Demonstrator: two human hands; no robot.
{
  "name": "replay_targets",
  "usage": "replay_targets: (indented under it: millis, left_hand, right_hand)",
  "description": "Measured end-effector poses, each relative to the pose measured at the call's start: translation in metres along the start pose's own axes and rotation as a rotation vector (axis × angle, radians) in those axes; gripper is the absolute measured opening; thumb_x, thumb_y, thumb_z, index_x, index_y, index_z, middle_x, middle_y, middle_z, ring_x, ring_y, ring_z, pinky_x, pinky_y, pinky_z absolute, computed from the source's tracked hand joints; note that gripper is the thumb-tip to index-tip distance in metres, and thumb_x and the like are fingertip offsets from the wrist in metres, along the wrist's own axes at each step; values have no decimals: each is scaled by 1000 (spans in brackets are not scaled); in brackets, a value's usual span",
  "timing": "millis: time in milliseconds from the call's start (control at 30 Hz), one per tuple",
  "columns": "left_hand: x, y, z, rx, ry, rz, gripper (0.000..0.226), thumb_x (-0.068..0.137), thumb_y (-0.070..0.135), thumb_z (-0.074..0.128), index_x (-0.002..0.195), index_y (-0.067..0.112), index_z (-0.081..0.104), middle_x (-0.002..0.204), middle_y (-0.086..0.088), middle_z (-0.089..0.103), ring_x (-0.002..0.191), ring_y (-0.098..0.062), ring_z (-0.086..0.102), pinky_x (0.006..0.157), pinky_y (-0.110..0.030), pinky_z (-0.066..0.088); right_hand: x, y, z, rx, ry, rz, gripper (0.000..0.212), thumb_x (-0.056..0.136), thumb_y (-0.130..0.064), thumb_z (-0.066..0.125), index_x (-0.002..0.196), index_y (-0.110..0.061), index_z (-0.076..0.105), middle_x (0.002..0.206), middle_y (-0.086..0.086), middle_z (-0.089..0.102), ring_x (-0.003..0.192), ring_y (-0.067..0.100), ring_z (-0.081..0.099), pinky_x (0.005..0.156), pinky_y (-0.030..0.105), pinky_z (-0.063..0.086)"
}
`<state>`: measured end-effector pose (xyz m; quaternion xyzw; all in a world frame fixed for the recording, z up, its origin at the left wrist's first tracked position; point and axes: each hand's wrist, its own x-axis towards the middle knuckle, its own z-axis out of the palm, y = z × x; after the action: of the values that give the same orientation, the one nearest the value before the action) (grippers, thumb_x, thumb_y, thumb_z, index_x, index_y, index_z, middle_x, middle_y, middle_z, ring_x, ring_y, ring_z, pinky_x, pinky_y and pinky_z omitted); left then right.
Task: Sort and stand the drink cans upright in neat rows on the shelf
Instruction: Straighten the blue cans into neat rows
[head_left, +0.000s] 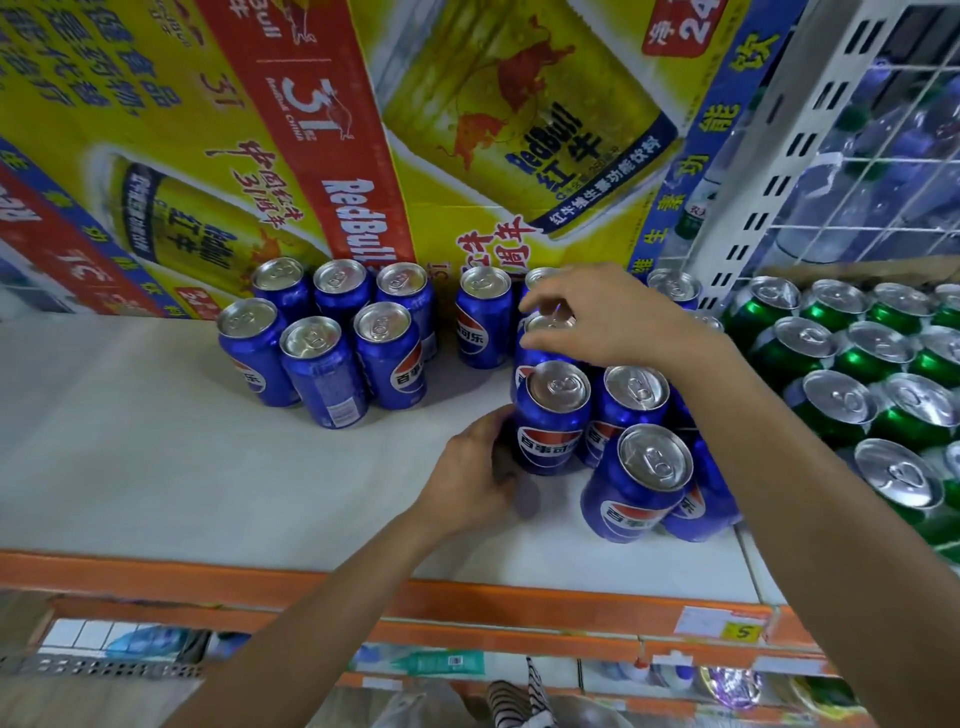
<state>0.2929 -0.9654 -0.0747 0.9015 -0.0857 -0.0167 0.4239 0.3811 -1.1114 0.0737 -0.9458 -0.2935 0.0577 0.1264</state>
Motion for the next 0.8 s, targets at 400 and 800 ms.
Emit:
replay_targets:
  millis: [400, 800]
  left_hand:
    - [-10, -33, -39, 170, 251, -113, 56, 84, 4, 62, 137, 9, 44, 135, -10, 50, 119, -27, 52, 91, -23, 39]
    - [-33, -38, -50, -54, 103, 59, 62, 73, 23, 68, 129, 32, 43, 121, 24, 51, 106, 6, 52, 90, -24, 50]
  right_hand:
    - [102, -32, 29, -353, -23, 93, 59, 77, -51, 69, 119, -13, 56, 120, 13, 57, 109, 32, 55, 80, 38, 47]
    - [-10, -61, -20, -62, -106, -193, 52, 71, -43, 77, 120, -34, 61, 82, -21, 43, 73, -1, 40, 61, 13, 29]
